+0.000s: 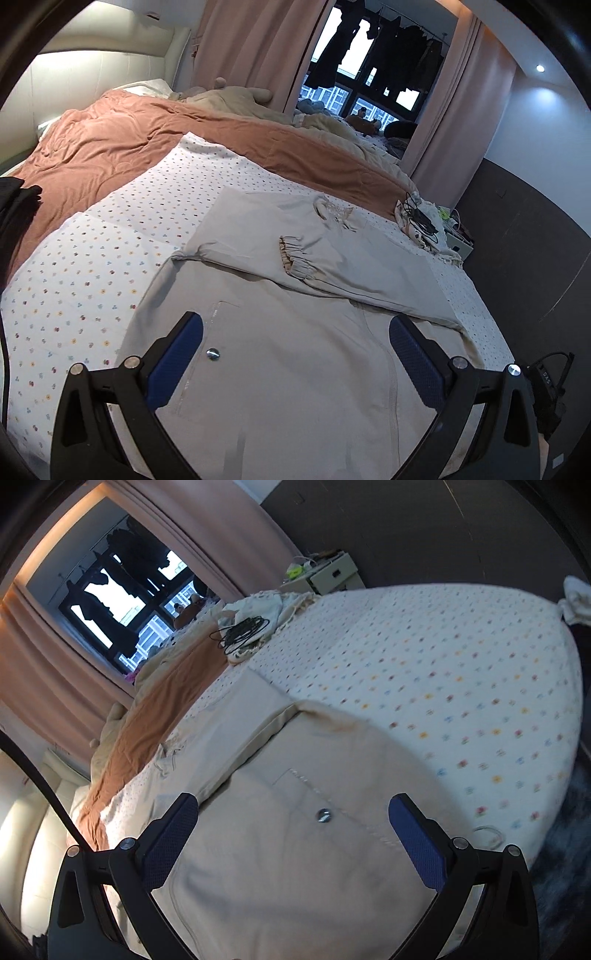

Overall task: Fold large clothes
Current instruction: 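Move both grippers down to the jacket hem, then close both grippers on the beige jacket hem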

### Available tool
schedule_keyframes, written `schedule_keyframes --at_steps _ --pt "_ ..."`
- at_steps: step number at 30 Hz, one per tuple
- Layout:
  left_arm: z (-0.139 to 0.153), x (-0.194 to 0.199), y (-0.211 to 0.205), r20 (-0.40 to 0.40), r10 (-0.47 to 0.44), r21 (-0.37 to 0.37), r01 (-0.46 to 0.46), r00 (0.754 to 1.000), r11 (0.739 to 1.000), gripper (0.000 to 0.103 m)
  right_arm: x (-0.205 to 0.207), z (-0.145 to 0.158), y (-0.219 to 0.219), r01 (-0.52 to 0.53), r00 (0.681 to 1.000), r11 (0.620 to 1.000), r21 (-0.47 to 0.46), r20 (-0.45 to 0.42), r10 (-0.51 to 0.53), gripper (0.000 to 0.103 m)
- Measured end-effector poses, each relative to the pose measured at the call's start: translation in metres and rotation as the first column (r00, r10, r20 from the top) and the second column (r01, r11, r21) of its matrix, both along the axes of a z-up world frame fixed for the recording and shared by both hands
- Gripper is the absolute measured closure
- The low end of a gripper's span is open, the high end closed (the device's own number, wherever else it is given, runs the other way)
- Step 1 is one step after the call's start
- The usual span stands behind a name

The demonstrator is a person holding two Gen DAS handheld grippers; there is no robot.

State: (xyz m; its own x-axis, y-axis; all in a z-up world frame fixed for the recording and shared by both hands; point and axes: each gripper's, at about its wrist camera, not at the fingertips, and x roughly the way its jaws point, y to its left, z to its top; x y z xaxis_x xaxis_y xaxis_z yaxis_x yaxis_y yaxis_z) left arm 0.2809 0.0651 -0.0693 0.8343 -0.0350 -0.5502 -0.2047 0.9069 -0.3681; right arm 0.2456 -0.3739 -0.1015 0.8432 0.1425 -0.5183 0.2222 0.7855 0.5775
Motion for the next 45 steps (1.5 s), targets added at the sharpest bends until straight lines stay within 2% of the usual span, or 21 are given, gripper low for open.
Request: schedule_keyframes --at_steps 4,12,17,21,22,23,25,27,30,34,40,43,45 --pt "0.005 -0.031 0.016 -0.004 0.041 0.008 -0.041 0.999 0.999 0.000 -0.029 0.002 -0.020 -0.029 1.000 1.000 0.003 -0.002 0.029 0.000" --pt "-0.001 -0.079 0.039 -0.035 0.093 0.005 -0.093 0.995 0.996 0.000 -0.062 -0.019 -0.062 -0.076 0.992 0.996 0.043 -0.097 0.080 0.000" --pt "-0.017 -0.098 0.050 -0.062 0.078 -0.029 -0.080 0.995 0.996 0.000 -0.066 -0.036 -0.072 -0.159 0.979 0.980 0.117 -0.107 0.172 0.000" --pt "-0.038 -0.108 0.061 -0.109 0.069 -0.090 -0.079 0.992 0.993 0.007 -0.066 -0.056 -0.082 -0.221 0.966 0.950 0.220 -0.083 0.243 0.000" --pt "-0.045 -0.109 0.065 -0.122 0.068 -0.115 -0.082 0.990 0.990 0.011 -0.065 -0.060 -0.084 -0.236 0.962 0.938 0.253 -0.077 0.262 0.002" --pt "-0.052 -0.110 0.067 -0.137 0.068 -0.138 -0.087 0.988 0.987 0.014 -0.063 -0.063 -0.084 -0.250 0.958 0.927 0.279 -0.068 0.279 0.006" --pt "-0.068 -0.111 0.076 -0.174 0.070 -0.186 -0.102 0.982 0.977 0.024 -0.058 -0.069 -0.082 -0.281 0.947 0.905 0.318 -0.061 0.316 0.020" --pt "-0.082 -0.111 0.083 -0.201 0.070 -0.236 -0.118 0.977 0.964 0.028 -0.054 -0.071 -0.079 -0.307 0.938 0.888 0.342 -0.050 0.344 0.024" --pt "-0.100 -0.109 0.091 -0.231 0.071 -0.287 -0.138 0.970 0.948 0.031 -0.044 -0.079 -0.076 -0.331 0.926 0.877 0.347 -0.058 0.372 0.025" --pt "-0.120 -0.103 0.098 -0.258 0.056 -0.344 -0.146 0.964 0.928 0.035 -0.032 -0.087 -0.077 -0.318 0.928 0.879 0.356 -0.071 0.365 0.025" --pt "-0.146 -0.085 0.104 -0.305 0.023 -0.404 -0.151 0.952 0.902 0.036 -0.025 -0.087 -0.081 -0.316 0.928 0.870 0.378 -0.068 0.367 0.025" --pt "-0.156 -0.074 0.105 -0.293 -0.003 -0.471 -0.141 0.956 0.871 0.041 -0.014 -0.087 -0.074 -0.313 0.928 0.875 0.371 -0.078 0.365 0.025" --pt "-0.156 -0.064 0.105 -0.290 -0.020 -0.482 -0.128 0.957 0.867 0.041 -0.008 -0.085 -0.067 -0.312 0.928 0.880 0.359 -0.085 0.364 0.025"
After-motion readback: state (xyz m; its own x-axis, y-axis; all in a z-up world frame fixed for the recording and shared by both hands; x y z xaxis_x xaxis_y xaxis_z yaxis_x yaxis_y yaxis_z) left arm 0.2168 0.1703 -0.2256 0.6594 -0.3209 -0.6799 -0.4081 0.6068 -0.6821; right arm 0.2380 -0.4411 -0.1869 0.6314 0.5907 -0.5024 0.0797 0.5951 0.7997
